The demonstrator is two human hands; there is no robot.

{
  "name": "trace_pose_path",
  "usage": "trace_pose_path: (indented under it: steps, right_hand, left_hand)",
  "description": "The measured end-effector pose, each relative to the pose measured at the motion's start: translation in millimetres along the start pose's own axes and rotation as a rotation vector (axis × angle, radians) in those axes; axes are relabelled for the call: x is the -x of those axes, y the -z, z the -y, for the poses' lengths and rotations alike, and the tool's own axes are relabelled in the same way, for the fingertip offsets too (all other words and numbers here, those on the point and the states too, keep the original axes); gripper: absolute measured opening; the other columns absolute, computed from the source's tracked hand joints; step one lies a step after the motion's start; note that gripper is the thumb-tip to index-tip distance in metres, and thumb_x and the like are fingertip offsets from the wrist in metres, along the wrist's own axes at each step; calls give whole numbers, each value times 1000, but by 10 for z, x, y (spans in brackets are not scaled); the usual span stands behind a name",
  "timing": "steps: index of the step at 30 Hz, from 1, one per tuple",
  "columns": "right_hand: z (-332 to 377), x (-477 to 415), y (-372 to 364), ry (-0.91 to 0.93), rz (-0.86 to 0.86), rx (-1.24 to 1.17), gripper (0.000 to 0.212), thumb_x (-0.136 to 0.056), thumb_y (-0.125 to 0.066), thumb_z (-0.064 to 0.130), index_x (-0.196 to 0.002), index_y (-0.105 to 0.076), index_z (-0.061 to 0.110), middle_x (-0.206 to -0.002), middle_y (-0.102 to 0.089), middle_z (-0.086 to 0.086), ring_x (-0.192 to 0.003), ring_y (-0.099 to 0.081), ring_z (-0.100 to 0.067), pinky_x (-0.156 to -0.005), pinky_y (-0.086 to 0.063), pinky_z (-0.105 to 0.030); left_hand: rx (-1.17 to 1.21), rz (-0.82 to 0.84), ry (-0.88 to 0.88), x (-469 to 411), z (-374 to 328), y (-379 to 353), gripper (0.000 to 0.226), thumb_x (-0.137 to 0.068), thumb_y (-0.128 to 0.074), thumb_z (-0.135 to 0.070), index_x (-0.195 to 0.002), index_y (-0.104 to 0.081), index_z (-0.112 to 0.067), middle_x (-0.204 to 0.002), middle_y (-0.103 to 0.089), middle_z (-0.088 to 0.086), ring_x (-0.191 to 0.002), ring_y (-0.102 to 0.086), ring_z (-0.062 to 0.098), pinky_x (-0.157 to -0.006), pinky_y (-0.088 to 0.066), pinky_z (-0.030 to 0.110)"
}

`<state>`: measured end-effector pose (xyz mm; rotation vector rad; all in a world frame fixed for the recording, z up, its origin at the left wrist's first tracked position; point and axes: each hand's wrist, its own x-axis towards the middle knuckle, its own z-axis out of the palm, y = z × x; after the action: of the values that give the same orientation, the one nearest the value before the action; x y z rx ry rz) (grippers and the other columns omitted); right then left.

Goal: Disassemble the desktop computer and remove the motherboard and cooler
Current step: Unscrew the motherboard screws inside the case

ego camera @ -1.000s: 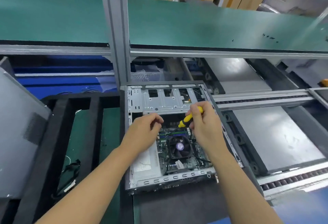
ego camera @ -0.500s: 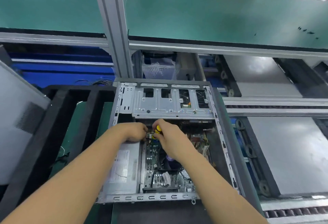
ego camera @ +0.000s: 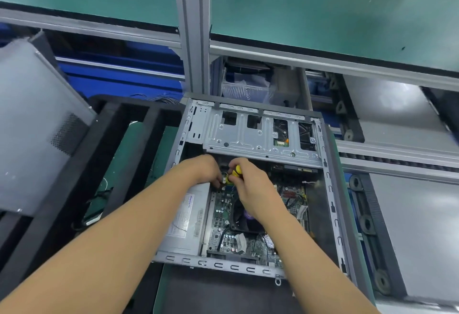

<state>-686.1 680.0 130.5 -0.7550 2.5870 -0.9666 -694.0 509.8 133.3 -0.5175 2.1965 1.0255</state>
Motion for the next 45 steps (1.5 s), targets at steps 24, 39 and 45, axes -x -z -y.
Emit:
trace_pose_path:
  steps: [24, 39, 45]
  right_hand:
    - [3, -1, -47, 76, 3, 30, 15, -102, -50, 20, -110, -44, 31, -85, -47, 16, -75, -48, -3, -57, -35, -20]
    - [23, 35, -26, 66, -5, 27, 13, -102, -50, 20, -112, -45, 27, -88, -48, 11, -71, -46, -4, -56, -34, -22]
    - [119, -38, -49, 92, 12, 110, 8, -102, -48, 21, -109, -45, 23, -88, -53, 3, -69, -48, -12, -56, -37, -29]
  left_hand:
    - [129, 2, 26, -157, 106, -37, 22, -90, -61, -1, -78, -76, -13, -75, -75, 12, -69, -72, 29, -91, -57, 49]
    - [142, 2, 40, -88, 61, -32, 18, -94, -58, -8, -92, -75, -5, -77, -76, 13, -63, -69, 26, -93, -56, 46]
    - [49, -28, -3, -3, 16, -20, 19, -88, -57, -2, -83, -75, -6, -85, -76, 13, -79, -72, 29, -94, -55, 45]
